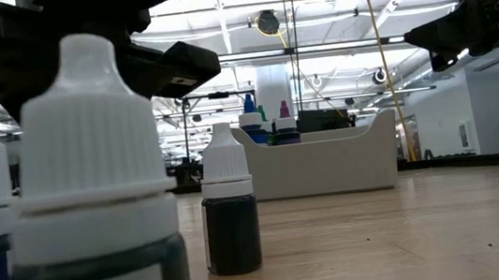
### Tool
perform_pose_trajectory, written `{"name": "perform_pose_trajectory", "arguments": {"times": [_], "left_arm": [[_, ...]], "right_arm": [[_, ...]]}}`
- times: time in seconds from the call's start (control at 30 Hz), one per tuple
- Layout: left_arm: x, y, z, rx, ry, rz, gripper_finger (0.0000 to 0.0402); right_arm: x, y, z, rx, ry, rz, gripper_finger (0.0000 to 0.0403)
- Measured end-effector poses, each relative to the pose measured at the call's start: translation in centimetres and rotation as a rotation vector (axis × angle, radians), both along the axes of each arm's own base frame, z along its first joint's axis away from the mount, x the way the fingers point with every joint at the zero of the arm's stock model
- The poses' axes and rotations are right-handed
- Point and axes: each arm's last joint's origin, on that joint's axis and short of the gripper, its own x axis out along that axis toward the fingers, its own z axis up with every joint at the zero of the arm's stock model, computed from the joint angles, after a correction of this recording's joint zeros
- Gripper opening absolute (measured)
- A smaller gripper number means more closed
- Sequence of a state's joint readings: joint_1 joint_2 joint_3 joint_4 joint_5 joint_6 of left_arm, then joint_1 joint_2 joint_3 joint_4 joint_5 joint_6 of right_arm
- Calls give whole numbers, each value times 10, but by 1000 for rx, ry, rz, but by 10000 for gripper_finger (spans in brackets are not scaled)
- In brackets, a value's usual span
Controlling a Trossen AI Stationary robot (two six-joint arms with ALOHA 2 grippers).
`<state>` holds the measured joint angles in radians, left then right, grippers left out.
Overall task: Pick & Place food coloring
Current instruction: Put the bottom orange food coloring bottle into the bin
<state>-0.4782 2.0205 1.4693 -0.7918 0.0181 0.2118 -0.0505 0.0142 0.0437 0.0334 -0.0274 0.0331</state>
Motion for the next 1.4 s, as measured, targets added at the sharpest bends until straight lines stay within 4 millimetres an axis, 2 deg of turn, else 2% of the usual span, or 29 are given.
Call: {"name": "perform_pose_trajectory", "arguments": {"times": [0.2, 0.37, 0.6, 0.77, 0.93, 1.17, 1.27, 1.4], "left_arm": [[0, 0, 0, 16, -9, -14, 53], [0, -1, 8, 67, -3, -18, 49], [3, -2, 40, 99, 22, -17, 59], [0, 2, 68, 149, 55, -49, 49], [-10, 22, 112, 95, -46, 14, 49], [-46, 62, 175, -9, -251, 141, 49], [-64, 82, 187, -75, -260, 238, 49], [-92, 105, 189, -139, -264, 326, 49]], "right_arm": [[0, 0, 0, 0, 0, 0, 0], [0, 0, 0, 0, 0, 0, 0], [0, 0, 0, 0, 0, 0, 0], [0, 0, 0, 0, 0, 0, 0], [0, 0, 0, 0, 0, 0, 0], [0, 0, 0, -4, 0, 0, 0], [0, 0, 0, -4, 0, 0, 0], [0, 0, 0, -4, 0, 0, 0]]}}
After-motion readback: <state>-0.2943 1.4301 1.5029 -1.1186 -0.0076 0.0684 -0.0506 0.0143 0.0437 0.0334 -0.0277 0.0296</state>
